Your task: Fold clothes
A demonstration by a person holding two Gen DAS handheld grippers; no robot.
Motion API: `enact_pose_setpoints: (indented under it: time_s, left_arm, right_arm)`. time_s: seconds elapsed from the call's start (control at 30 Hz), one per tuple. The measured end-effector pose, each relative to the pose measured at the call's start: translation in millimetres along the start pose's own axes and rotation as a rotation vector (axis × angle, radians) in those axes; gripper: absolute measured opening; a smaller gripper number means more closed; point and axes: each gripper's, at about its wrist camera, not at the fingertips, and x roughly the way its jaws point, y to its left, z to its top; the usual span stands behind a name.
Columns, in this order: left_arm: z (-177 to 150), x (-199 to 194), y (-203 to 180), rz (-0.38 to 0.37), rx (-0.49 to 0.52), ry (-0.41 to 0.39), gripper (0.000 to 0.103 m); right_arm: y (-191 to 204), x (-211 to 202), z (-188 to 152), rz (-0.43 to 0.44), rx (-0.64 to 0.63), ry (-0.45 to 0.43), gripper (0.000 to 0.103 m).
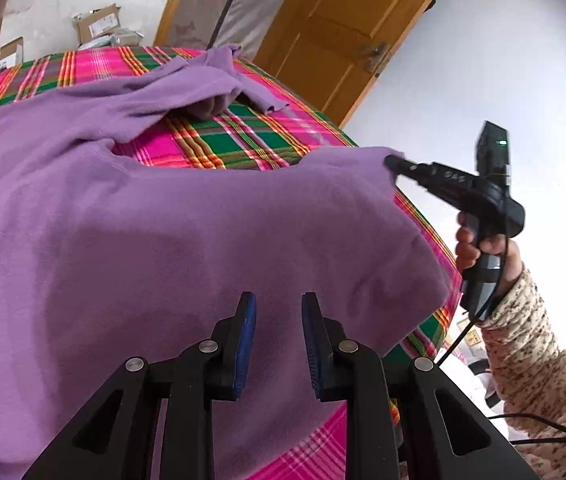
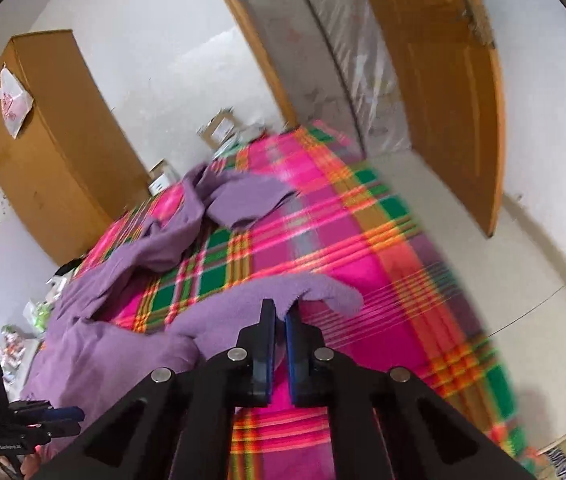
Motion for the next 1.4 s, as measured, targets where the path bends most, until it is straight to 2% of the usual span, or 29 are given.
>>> enact_pose_setpoints:
  time_s: [0.5, 0.63, 1.07, 1.27, 1.4]
  left_arm:
    - [2, 19, -21, -0.050, 0.042, 0.039, 0.024]
    - [2, 24, -22, -0.053, 0.044, 0.047, 0.024]
    - [4, 33, -25, -0.056, 0.050, 0.066, 0.024]
    - [4, 38, -24, -0.069, 0.039, 0.074, 0.024]
    - [3, 41, -25, -0.078, 0.044, 0.080, 0.024]
  right_arm:
    - [-70, -51, 13, -0.228, 0.114, -0.123, 0.004]
    - [-84, -58, 15, -0.264, 0.138, -0.146, 0.004]
    - [-130, -75, 15, -0.432, 0.169, -0.162, 0.004]
    - [-145, -88, 6, -0.461, 0.203, -0.162, 0.004]
    - [-157, -87, -8, -0.493, 0.214, -0.121, 0.004]
